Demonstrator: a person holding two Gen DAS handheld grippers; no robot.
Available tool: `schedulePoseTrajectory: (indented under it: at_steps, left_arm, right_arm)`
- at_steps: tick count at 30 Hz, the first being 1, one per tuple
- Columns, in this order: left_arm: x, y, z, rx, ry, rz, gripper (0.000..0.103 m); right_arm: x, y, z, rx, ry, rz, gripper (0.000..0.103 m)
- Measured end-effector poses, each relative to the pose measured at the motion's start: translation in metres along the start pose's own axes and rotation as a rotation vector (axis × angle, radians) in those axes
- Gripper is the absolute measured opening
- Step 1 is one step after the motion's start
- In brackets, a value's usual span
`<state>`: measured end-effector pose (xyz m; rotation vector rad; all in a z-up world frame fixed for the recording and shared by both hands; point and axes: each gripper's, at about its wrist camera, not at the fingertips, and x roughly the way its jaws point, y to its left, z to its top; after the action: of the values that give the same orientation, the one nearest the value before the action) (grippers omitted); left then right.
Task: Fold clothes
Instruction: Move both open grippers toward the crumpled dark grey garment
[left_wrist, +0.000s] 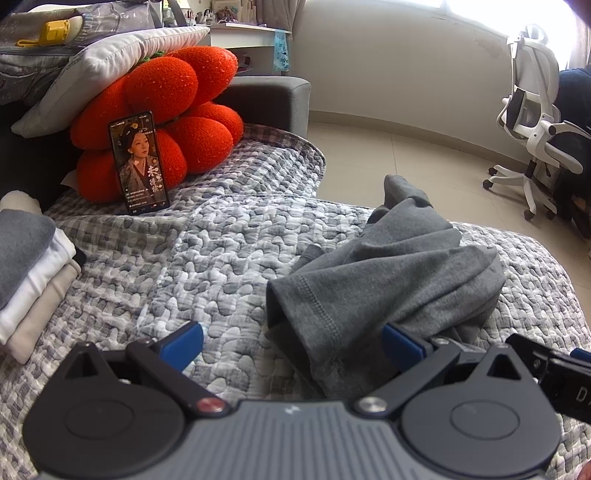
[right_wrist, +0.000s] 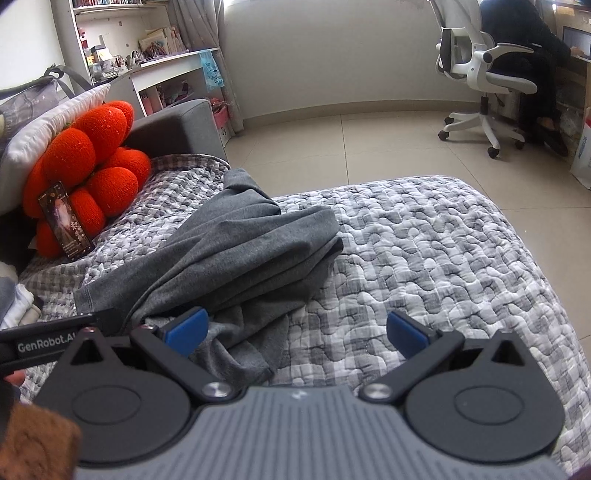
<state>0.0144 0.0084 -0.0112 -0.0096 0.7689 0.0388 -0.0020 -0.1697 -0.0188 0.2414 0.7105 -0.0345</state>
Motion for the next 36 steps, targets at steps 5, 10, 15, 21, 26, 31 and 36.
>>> schedulePoseTrajectory:
  at_steps: [5, 10, 15, 21, 26, 31, 36]
  left_arm:
    - [0.002, 0.005, 0.000, -0.006, 0.006, 0.006, 0.103]
    - [0.006, 0.006, -0.001, 0.002, 0.022, 0.002, 0.103]
    - [0.013, 0.007, -0.003, -0.003, 0.055, -0.022, 0.103]
    - [0.025, 0.002, -0.009, 0.013, 0.091, -0.040, 0.103]
    - [0.032, -0.004, -0.012, 0.041, 0.113, -0.038, 0.103]
    - [0.038, -0.006, -0.015, 0.056, 0.139, -0.041, 0.103]
    - [0.048, -0.007, -0.020, 0.067, 0.170, -0.044, 0.103]
  right_arm:
    - [0.004, -0.004, 0.001, 0.018, 0.022, 0.006, 0.103]
    - [0.007, -0.003, 0.001, 0.022, 0.037, 0.018, 0.103]
    - [0.016, -0.002, -0.001, 0.025, 0.072, 0.028, 0.103]
    - [0.027, -0.003, -0.004, 0.032, 0.121, 0.034, 0.103]
    - [0.034, -0.005, -0.007, 0.032, 0.157, 0.027, 0.103]
    - [0.041, -0.007, -0.010, 0.034, 0.190, 0.025, 0.103]
    - [0.048, -0.007, -0.015, 0.019, 0.215, 0.014, 0.103]
